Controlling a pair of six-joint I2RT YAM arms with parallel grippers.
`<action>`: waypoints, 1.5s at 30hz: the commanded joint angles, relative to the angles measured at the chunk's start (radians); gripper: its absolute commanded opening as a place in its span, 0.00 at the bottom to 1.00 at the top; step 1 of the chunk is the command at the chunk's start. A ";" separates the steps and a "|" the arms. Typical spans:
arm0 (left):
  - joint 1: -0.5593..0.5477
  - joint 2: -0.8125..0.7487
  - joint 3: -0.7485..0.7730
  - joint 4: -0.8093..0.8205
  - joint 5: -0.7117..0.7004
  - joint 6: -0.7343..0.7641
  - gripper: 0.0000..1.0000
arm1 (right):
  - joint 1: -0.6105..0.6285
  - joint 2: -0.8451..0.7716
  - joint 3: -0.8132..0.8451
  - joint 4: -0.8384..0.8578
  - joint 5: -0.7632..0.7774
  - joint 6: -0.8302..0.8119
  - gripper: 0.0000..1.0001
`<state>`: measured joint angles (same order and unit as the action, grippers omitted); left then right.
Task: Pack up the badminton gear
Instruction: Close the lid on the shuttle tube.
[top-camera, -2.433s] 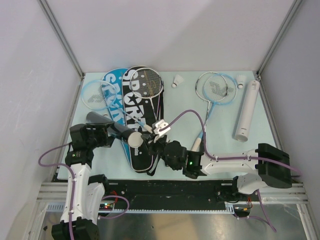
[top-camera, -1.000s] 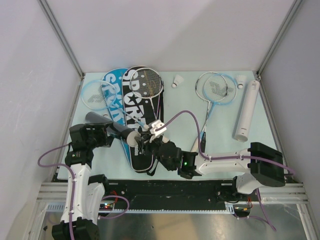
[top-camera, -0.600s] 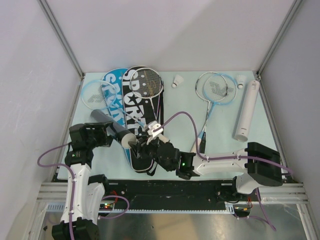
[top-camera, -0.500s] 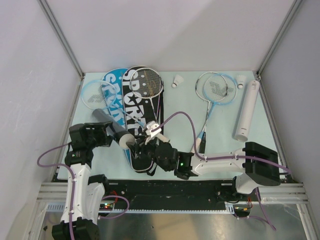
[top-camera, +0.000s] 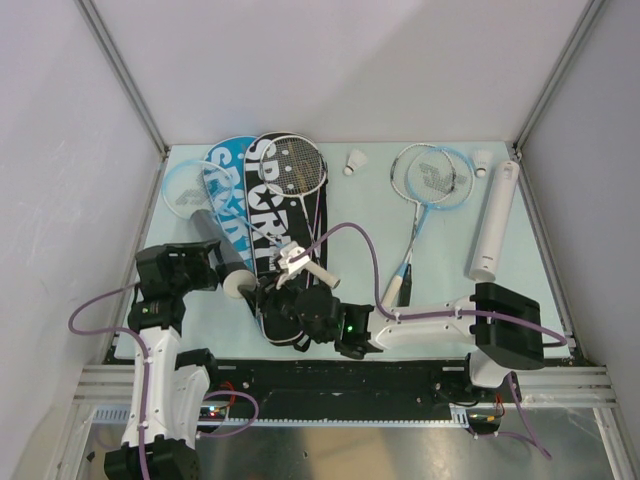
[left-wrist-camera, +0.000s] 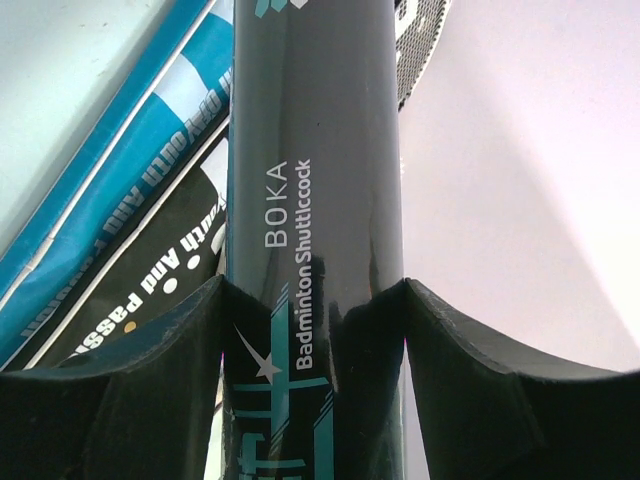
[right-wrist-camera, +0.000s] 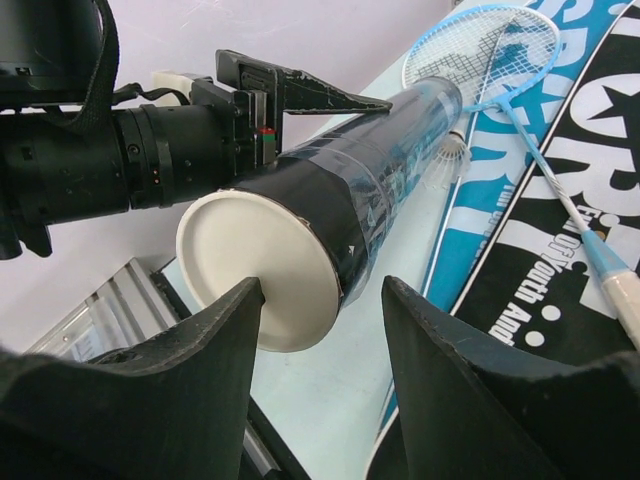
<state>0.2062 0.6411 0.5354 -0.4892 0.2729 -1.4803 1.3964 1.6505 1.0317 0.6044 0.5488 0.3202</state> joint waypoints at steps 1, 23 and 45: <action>-0.017 -0.037 0.088 -0.006 0.187 -0.022 0.15 | -0.027 0.079 0.035 -0.164 0.093 0.020 0.56; -0.016 -0.040 0.195 -0.051 0.133 0.078 0.18 | -0.065 -0.110 0.073 -0.399 -0.103 0.068 0.87; -0.263 -0.020 0.295 -0.049 -0.031 0.101 0.17 | -0.127 -0.138 0.069 -0.306 -0.194 0.037 0.52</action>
<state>0.0467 0.6369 0.7490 -0.5747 0.2062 -1.3621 1.3071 1.4956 1.1099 0.2924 0.2169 0.3668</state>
